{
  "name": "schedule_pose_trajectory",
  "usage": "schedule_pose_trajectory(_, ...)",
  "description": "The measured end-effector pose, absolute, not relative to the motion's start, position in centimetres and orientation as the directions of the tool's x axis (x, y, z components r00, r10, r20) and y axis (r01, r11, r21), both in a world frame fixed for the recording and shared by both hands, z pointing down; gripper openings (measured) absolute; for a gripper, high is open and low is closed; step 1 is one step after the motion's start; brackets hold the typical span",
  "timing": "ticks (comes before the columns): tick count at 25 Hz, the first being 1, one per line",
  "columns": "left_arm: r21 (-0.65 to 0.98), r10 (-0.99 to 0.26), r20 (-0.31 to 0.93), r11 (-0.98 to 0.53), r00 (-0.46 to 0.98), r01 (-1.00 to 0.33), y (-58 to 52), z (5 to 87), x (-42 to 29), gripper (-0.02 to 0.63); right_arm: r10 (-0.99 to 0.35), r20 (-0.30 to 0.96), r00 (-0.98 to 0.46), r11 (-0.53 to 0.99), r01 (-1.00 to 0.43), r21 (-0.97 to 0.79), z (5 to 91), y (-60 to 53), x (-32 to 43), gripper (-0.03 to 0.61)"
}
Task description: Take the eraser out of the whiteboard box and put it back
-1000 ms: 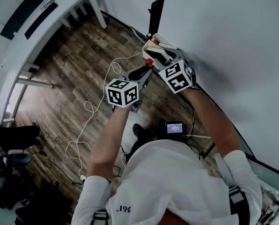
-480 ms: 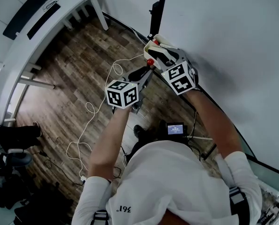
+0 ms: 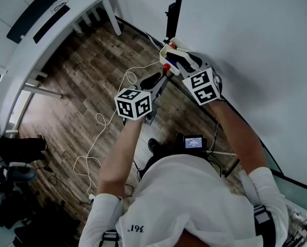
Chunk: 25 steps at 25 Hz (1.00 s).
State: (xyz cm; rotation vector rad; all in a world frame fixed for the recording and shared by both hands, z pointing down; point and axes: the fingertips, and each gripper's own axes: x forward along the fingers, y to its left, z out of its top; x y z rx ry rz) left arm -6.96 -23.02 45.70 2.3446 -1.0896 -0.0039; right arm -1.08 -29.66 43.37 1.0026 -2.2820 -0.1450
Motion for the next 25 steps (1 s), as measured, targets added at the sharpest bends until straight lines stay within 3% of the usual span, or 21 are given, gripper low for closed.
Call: schedule_pose_trajectory(25,0.453,-0.741,0.095,-0.563,0.665,-0.691,-19.4,39.1,-7.1,0.1,-0.745,0.377,-0.551,0.665,-0.662,0.347,36.9,-25.9,0.2,0.193)
